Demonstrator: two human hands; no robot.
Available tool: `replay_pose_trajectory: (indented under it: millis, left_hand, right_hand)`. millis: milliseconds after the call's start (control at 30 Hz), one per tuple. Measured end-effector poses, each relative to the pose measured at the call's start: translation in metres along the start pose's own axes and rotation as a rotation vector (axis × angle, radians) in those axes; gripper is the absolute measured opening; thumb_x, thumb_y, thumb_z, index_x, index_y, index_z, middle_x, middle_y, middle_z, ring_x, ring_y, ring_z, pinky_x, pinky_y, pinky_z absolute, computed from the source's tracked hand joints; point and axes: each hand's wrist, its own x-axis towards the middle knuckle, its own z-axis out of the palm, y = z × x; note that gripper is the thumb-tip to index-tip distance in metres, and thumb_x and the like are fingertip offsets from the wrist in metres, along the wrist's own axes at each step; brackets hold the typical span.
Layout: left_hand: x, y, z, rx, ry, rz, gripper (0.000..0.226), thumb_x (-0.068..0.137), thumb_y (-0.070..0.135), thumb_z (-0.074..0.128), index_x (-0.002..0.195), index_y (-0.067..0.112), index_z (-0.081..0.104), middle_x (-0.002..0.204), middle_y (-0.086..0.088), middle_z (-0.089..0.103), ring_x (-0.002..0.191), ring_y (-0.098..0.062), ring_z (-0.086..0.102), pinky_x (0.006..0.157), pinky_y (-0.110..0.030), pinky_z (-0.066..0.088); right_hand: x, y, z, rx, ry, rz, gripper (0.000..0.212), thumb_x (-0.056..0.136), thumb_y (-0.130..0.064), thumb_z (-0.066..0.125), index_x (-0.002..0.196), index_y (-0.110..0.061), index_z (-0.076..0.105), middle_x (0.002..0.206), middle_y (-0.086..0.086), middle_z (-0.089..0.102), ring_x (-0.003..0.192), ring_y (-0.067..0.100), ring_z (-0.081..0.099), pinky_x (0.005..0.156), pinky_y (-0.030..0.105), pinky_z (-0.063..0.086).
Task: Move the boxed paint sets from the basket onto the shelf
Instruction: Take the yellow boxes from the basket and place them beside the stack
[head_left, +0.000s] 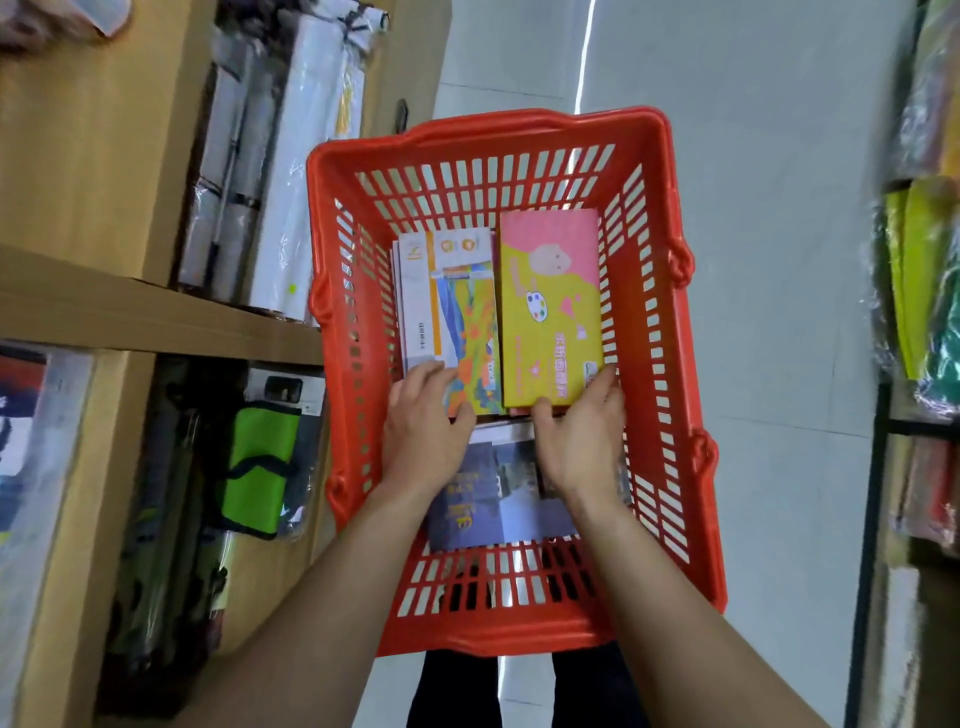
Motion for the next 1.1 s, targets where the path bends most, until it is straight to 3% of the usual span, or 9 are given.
replay_pose_trajectory:
  millis: [133,267,433,567,733,933,1100]
  left_hand:
    - [0.0,0.001,0.001,0.043,-0.029,0.016,0.047,0.091,0.026,0.062,0.137,0.017,0.059,0.145,-0.001,0.05,0.132,-0.026,0.043,0.107,-0.033,0.036]
    - [-0.002,0.0,0.004,0.106,-0.05,0.006,0.057,0.09,0.034,0.064,0.145,0.025,0.05,0.155,-0.001,0.04,0.141,-0.025,0.032,0.111,-0.039,0.036]
    - [-0.001,0.002,0.005,0.115,-0.051,0.01,0.055,0.091,0.036,0.064,0.143,0.025,0.052,0.157,0.0,0.038,0.143,-0.024,0.027,0.111,-0.041,0.035]
    - [-0.002,0.004,0.006,0.106,-0.054,0.002,0.052,0.091,0.035,0.064,0.142,0.026,0.053,0.157,0.001,0.037,0.144,-0.023,0.025,0.11,-0.038,0.035]
    - [-0.003,0.002,0.007,0.099,-0.048,0.01,0.053,0.091,0.033,0.065,0.142,0.027,0.052,0.158,0.002,0.035,0.145,-0.022,0.023,0.112,-0.038,0.032]
    - [-0.007,0.0,0.01,0.106,-0.093,0.03,0.061,0.09,0.038,0.065,0.147,0.03,0.044,0.162,0.001,0.028,0.147,-0.023,0.017,0.115,-0.042,0.029]
    - [-0.005,-0.004,0.007,0.077,-0.102,0.036,0.061,0.091,0.039,0.064,0.148,0.034,0.043,0.162,0.003,0.029,0.147,-0.023,0.018,0.115,-0.039,0.026]
  right_hand:
    - [0.009,-0.001,0.001,-0.045,0.022,0.037,0.079,0.091,-0.037,0.063,0.149,0.008,0.032,0.142,0.027,0.051,0.131,0.043,0.048,0.111,0.046,0.036]
    - [0.007,-0.001,0.007,-0.053,0.003,-0.003,0.088,0.091,-0.043,0.066,0.153,0.007,0.028,0.151,0.026,0.045,0.141,0.041,0.041,0.117,0.047,0.032]
    - [0.017,-0.001,0.007,-0.065,0.022,0.032,0.095,0.087,-0.058,0.065,0.151,0.004,0.032,0.146,0.024,0.051,0.132,0.044,0.047,0.11,0.048,0.035]
    - [0.023,-0.003,0.01,-0.037,0.034,0.05,0.092,0.086,-0.057,0.065,0.149,0.003,0.034,0.137,0.028,0.052,0.124,0.045,0.053,0.102,0.046,0.042]
    - [0.024,-0.002,0.013,-0.041,-0.017,0.033,0.106,0.086,-0.064,0.063,0.157,0.003,0.021,0.159,0.025,0.037,0.144,0.041,0.037,0.118,0.049,0.031]
    - [0.021,-0.002,0.005,0.086,0.063,0.042,0.101,0.079,-0.055,0.076,0.153,-0.003,0.032,0.142,0.023,0.05,0.132,0.041,0.047,0.109,0.047,0.036]
    - [0.01,-0.013,0.001,0.208,0.087,-0.014,0.096,0.083,-0.054,0.073,0.154,-0.006,0.03,0.145,0.019,0.047,0.131,0.035,0.051,0.104,0.043,0.043]
